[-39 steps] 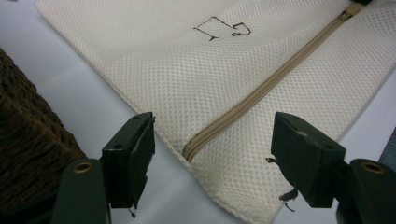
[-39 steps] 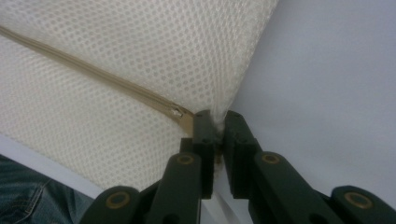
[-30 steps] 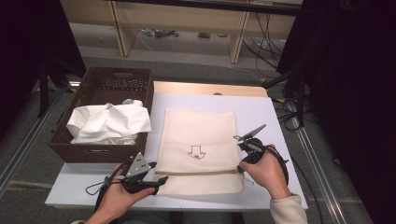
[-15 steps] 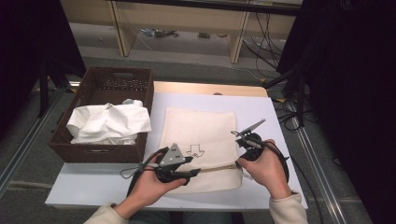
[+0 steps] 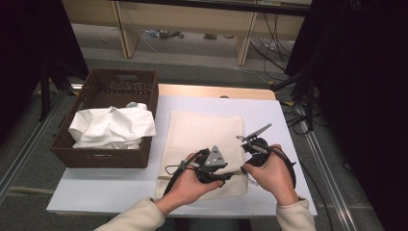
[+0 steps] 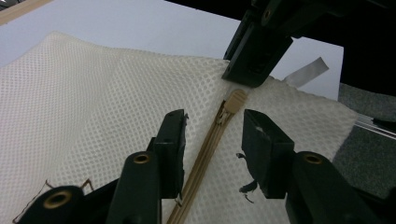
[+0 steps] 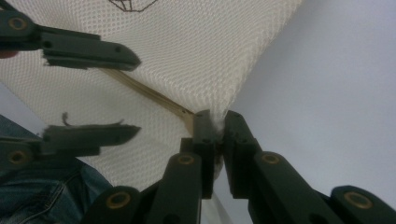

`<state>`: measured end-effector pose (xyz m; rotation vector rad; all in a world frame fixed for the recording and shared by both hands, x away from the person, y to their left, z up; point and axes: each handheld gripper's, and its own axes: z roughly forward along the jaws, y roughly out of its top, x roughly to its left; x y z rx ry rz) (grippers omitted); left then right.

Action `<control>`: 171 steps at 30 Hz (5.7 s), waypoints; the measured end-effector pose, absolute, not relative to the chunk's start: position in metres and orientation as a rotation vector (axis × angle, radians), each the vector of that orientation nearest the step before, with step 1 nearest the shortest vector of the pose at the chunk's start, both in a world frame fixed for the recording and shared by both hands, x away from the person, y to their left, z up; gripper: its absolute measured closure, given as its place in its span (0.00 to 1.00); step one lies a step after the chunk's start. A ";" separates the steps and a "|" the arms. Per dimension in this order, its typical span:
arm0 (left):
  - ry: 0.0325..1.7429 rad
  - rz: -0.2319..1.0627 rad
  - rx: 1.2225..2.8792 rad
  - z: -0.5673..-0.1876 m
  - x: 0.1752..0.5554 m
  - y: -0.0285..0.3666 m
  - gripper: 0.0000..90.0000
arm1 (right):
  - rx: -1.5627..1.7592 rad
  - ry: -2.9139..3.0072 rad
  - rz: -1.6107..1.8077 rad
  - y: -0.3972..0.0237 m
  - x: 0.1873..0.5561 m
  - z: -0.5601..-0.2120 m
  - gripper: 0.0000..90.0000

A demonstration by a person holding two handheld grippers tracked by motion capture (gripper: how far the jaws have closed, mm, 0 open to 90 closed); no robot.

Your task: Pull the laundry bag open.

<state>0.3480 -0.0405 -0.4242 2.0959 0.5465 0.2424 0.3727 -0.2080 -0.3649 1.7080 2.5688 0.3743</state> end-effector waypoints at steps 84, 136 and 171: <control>0.451 0.274 2.289 -0.448 0.347 -0.059 0.86 | 1.660 2.605 0.427 -0.205 0.374 -0.374 0.95; 0.538 0.139 2.310 -0.439 0.349 -0.049 0.96 | 1.677 2.615 0.377 -0.212 0.381 -0.391 0.95; 0.580 0.090 2.314 -0.437 0.351 -0.032 0.97 | 1.744 2.626 0.282 -0.210 0.384 -0.398 0.95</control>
